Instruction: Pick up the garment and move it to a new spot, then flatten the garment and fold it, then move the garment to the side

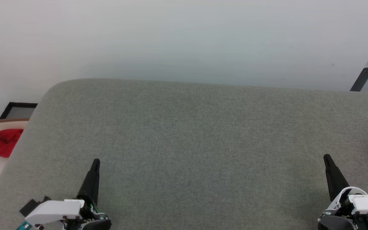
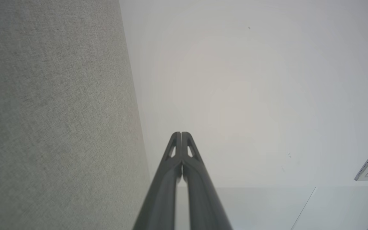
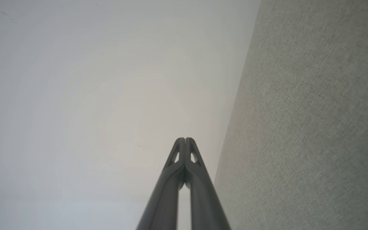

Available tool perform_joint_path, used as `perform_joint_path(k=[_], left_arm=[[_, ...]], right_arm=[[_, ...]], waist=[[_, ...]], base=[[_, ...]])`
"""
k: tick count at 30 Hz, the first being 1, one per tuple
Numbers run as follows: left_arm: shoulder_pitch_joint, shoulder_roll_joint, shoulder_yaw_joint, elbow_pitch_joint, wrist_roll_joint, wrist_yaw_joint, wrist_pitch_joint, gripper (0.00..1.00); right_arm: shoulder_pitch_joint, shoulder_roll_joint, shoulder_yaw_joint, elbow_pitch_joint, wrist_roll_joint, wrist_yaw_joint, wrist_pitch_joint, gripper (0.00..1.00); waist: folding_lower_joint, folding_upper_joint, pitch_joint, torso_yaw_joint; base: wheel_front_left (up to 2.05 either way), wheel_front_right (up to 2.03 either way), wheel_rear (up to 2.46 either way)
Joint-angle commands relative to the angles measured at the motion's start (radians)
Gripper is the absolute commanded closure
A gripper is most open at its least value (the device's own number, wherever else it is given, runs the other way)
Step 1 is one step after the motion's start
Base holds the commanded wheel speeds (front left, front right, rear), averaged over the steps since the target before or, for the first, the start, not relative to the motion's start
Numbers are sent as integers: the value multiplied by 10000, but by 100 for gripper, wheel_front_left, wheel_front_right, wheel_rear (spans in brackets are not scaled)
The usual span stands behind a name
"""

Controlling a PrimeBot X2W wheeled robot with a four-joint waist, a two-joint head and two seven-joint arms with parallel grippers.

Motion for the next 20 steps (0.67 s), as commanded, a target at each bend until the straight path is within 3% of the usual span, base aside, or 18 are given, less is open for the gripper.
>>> perform_joint_path(k=[1, 20], left_arm=[[-94, -12, 33, 12, 32, -39, 3, 100], [-95, -20, 41, 12, 44, -40, 14, 100]], right_arm=[[-29, 39, -15, 5, 5, 0, 10, 100], [-30, 42, -21, 6, -1, 0, 14, 100]], waist=[[0, 0, 0, 0], [0, 0, 0, 0]], base=[[0, 0, 0], [0, 0, 0]])
